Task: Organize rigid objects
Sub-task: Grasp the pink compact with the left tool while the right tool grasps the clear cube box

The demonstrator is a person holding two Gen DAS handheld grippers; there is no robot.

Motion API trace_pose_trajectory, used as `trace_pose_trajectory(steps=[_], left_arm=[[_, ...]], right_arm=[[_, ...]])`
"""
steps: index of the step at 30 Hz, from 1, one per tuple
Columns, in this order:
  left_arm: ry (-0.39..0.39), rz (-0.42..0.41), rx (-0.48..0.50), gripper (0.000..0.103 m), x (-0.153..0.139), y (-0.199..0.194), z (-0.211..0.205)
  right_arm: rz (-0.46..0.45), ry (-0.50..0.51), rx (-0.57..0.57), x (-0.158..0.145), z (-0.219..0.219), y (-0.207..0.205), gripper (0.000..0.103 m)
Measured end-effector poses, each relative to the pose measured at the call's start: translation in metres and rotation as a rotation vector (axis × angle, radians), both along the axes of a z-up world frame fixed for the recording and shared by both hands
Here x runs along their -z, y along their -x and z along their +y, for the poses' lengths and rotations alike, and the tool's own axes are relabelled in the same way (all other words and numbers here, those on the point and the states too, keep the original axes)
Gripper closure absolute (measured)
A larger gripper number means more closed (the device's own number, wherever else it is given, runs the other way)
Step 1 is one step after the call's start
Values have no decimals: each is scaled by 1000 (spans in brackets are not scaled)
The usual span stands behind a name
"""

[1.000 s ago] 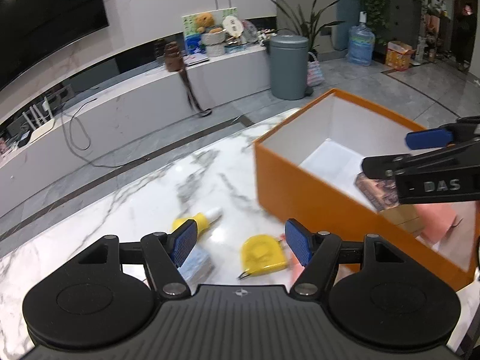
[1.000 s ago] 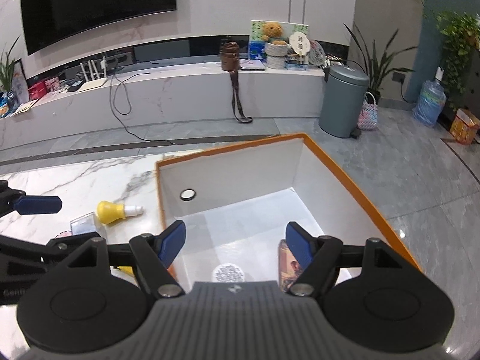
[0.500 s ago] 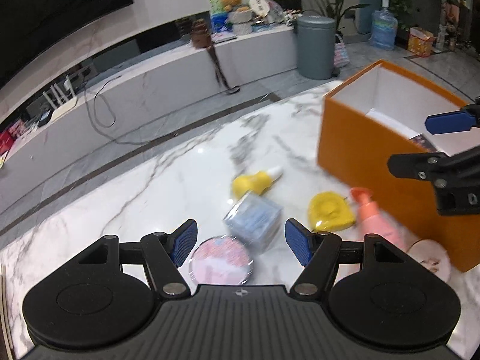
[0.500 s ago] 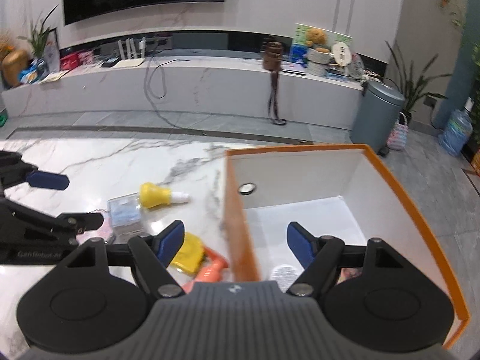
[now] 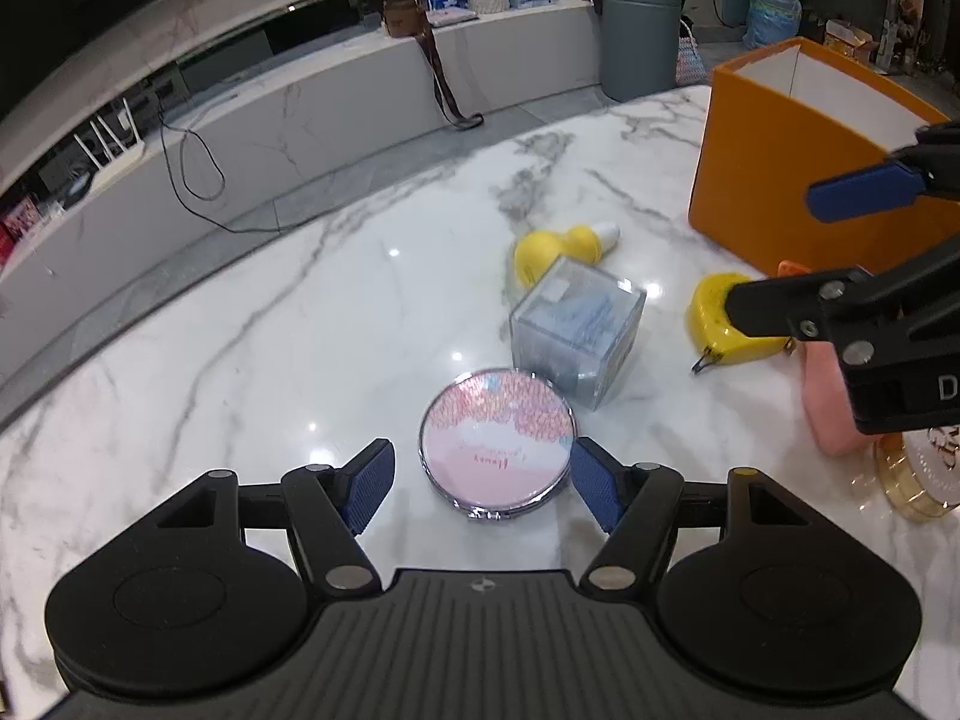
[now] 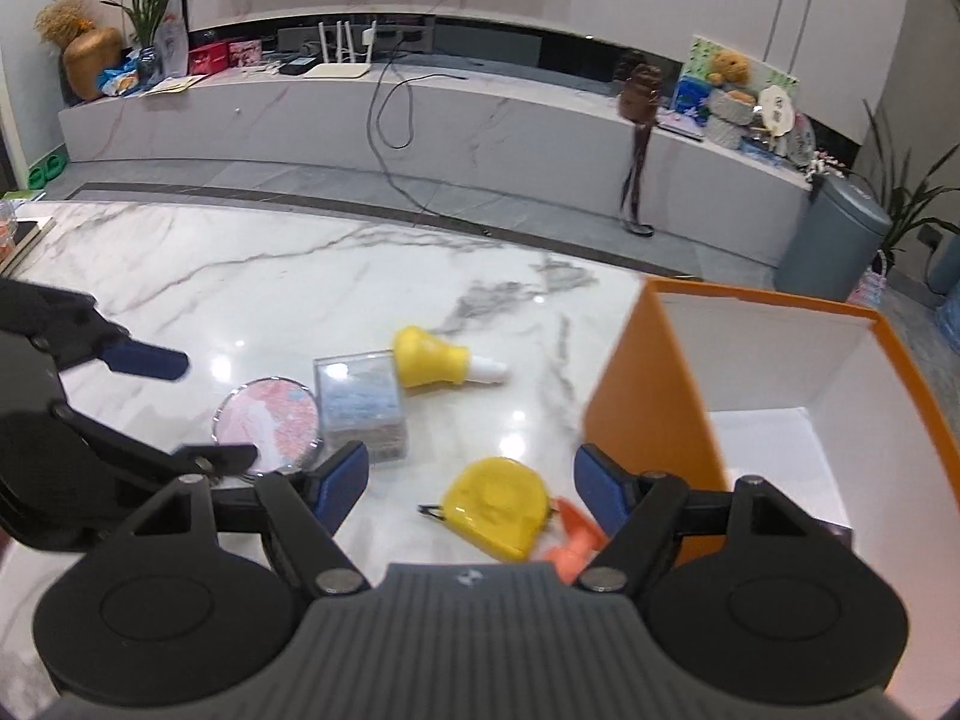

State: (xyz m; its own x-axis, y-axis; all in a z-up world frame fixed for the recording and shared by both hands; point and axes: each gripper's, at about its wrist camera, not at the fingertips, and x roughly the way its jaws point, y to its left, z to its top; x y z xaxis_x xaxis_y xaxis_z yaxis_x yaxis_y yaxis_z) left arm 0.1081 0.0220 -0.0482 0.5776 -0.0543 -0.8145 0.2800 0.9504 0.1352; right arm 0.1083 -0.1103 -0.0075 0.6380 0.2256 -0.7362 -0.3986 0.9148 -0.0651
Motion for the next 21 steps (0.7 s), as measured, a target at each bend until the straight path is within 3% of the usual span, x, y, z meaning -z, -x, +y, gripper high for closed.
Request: trace_pose_trajectory(steps=[7, 10, 14, 21], left_arm=[[6, 30, 28, 19, 21, -6, 2], [44, 33, 27, 16, 27, -12, 6], [118, 26, 5, 15, 30, -20, 13], [127, -17, 17, 12, 32, -24, 14]], right_arm=[[48, -35, -30, 16, 26, -18, 27], [71, -31, -38, 25, 38, -25, 27], [109, -31, -49, 36, 48, -34, 27], [140, -53, -37, 50, 51, -50, 27]])
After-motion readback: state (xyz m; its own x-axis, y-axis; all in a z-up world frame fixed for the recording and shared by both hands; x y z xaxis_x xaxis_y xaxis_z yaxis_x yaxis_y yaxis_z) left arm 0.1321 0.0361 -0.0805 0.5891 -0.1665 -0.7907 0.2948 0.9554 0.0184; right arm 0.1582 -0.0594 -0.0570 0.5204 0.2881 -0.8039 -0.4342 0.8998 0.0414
